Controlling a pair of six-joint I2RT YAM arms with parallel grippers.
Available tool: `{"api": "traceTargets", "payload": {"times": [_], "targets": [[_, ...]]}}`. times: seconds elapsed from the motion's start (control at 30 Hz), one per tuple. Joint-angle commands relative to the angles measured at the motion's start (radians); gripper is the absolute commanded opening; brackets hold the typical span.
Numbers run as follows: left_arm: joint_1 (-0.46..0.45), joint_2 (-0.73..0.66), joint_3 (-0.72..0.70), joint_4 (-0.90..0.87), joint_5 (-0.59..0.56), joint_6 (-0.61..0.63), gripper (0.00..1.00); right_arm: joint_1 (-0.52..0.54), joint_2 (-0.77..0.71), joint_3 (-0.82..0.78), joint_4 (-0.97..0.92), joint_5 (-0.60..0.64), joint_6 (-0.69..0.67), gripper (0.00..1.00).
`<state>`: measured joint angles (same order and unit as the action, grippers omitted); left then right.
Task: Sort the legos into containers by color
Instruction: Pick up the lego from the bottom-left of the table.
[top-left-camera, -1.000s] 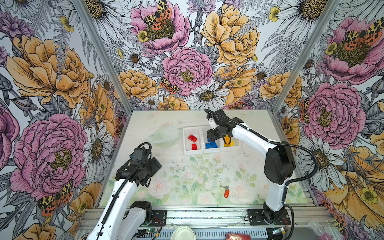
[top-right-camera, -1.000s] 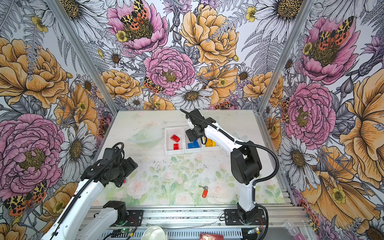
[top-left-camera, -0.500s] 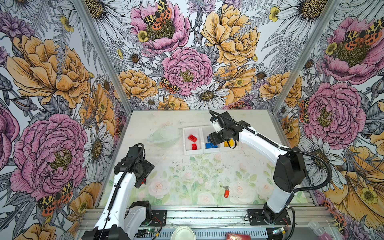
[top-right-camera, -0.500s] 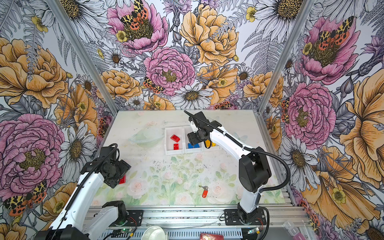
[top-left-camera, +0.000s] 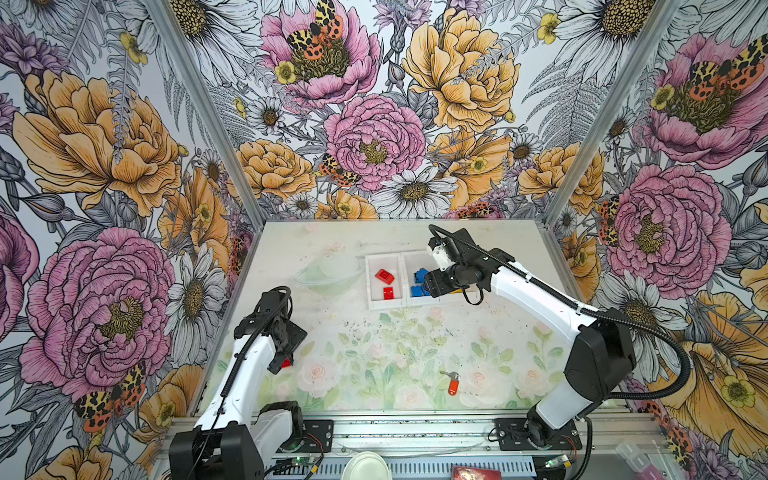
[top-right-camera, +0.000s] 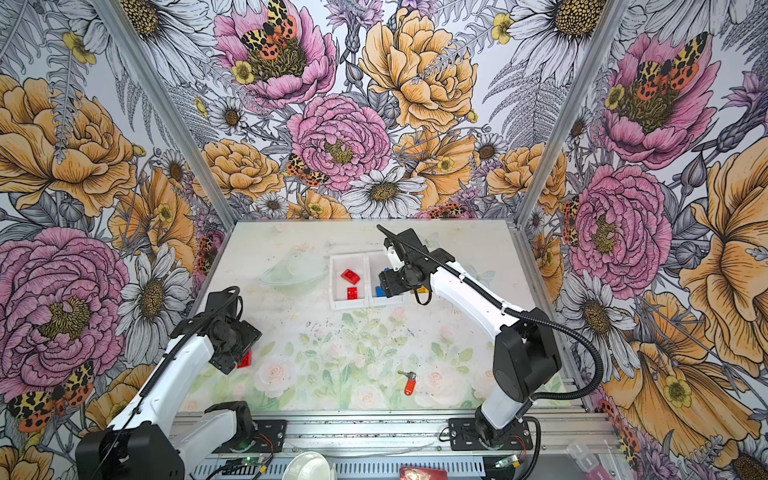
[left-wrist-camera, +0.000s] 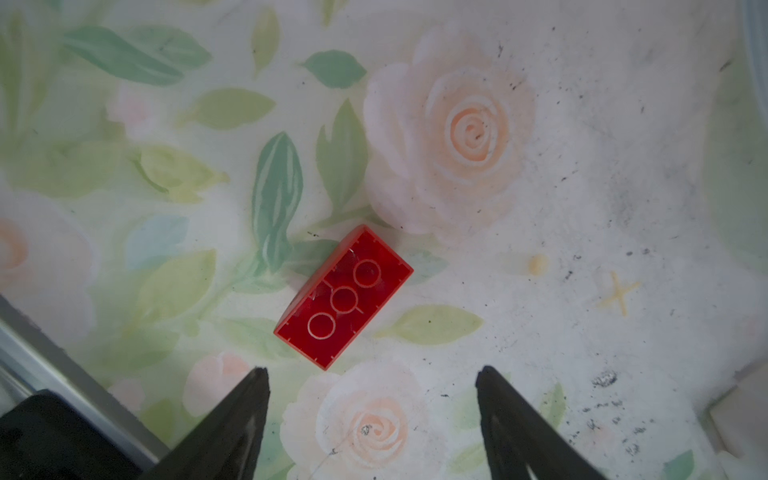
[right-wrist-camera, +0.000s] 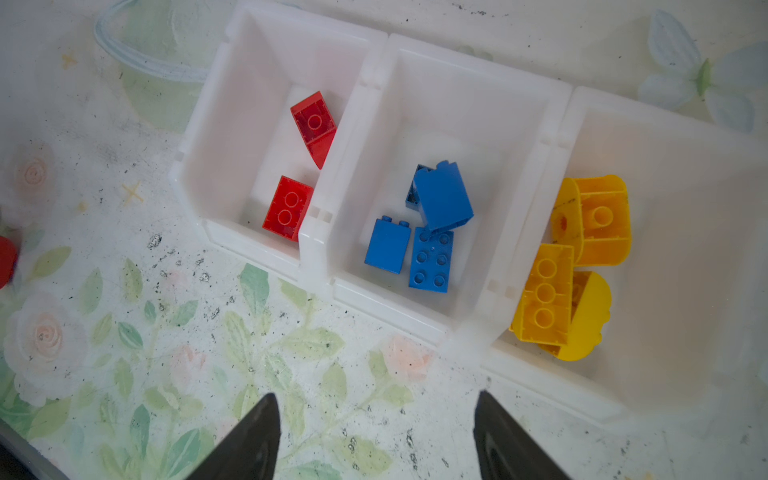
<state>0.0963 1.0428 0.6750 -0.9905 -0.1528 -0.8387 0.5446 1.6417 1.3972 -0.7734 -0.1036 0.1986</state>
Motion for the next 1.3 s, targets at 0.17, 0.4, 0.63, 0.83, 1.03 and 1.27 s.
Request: {"api": "traceTargets", "payload": {"times": [0.17, 0.4, 0.63, 0.83, 1.03, 1.27], "targets": [[0.041, 0.072, -0.034, 0.09, -0.119, 0.036, 0.8, 0.003, -0.041, 0.0, 0.008, -0.024, 0.029, 0.75], [0.045, 0.111, -0.058, 0.162, -0.094, 0.082, 0.8, -0.007, -0.095, -0.035, 0.004, -0.037, 0.049, 0.77], [0.014, 0.124, -0.071, 0.18, -0.074, 0.094, 0.76, -0.048, -0.168, -0.097, -0.003, -0.063, 0.083, 0.8], [-0.044, 0.147, -0.092, 0.183, -0.068, 0.073, 0.68, -0.089, -0.203, -0.128, -0.012, -0.08, 0.099, 0.8], [-0.086, 0.155, -0.094, 0.181, -0.064, 0.07, 0.52, -0.092, -0.206, -0.138, -0.015, -0.085, 0.117, 0.8], [-0.097, 0.158, -0.081, 0.179, -0.064, 0.078, 0.32, -0.091, -0.211, -0.141, -0.015, -0.078, 0.126, 0.8]]}}
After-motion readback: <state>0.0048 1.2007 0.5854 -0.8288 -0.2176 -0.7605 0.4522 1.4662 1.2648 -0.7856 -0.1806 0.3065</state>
